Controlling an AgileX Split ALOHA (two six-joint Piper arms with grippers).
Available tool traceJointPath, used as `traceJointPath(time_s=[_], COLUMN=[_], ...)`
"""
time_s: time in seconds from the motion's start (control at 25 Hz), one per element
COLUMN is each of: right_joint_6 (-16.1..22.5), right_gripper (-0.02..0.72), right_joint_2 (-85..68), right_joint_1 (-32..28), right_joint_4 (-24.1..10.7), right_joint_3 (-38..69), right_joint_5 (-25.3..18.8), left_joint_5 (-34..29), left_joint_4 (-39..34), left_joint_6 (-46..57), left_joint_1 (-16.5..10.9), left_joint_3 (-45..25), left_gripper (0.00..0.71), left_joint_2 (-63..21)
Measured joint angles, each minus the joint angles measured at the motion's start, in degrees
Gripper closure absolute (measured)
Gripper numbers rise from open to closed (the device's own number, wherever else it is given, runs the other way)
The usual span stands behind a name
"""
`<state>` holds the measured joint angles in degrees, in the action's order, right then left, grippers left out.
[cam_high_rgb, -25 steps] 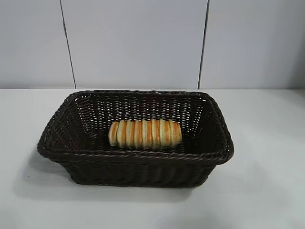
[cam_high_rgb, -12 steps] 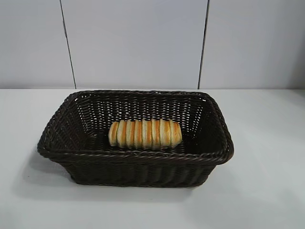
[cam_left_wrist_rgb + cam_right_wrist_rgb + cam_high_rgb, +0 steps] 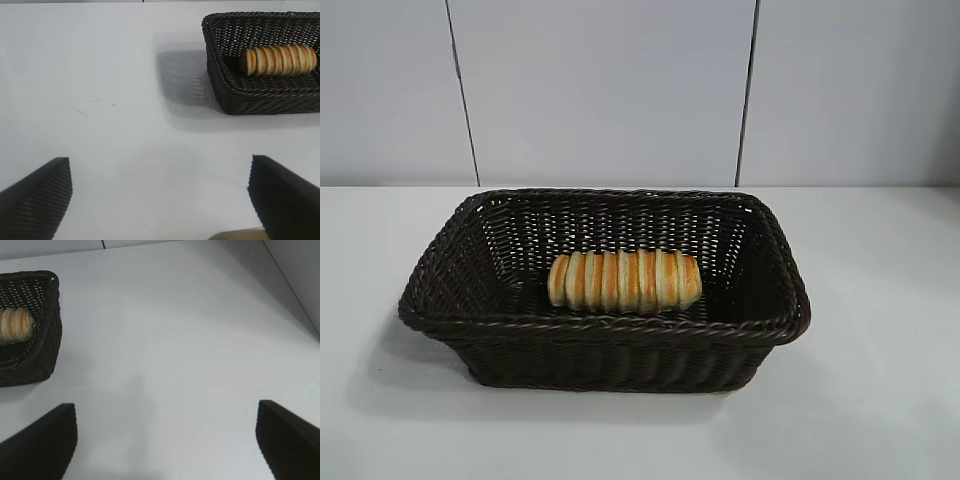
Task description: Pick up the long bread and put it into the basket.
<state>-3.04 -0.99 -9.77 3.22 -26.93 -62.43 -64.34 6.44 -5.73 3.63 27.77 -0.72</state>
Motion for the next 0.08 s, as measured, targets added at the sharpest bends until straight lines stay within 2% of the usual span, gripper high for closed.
traceJointPath(time_s=[0.08], right_joint_6=[0.0], right_gripper=[0.008], right_joint_2=[0.0], right_joint_1=[0.0], right_joint_4=[0.0], right_joint_3=[0.0], right_joint_5=[0.05], left_joint_5=[0.0], left_joint_4=[0.0], left_joint_6=[0.0], left_joint_1=[0.0], left_joint_3=[0.0], left_gripper=[0.021], left_joint_2=[0.0])
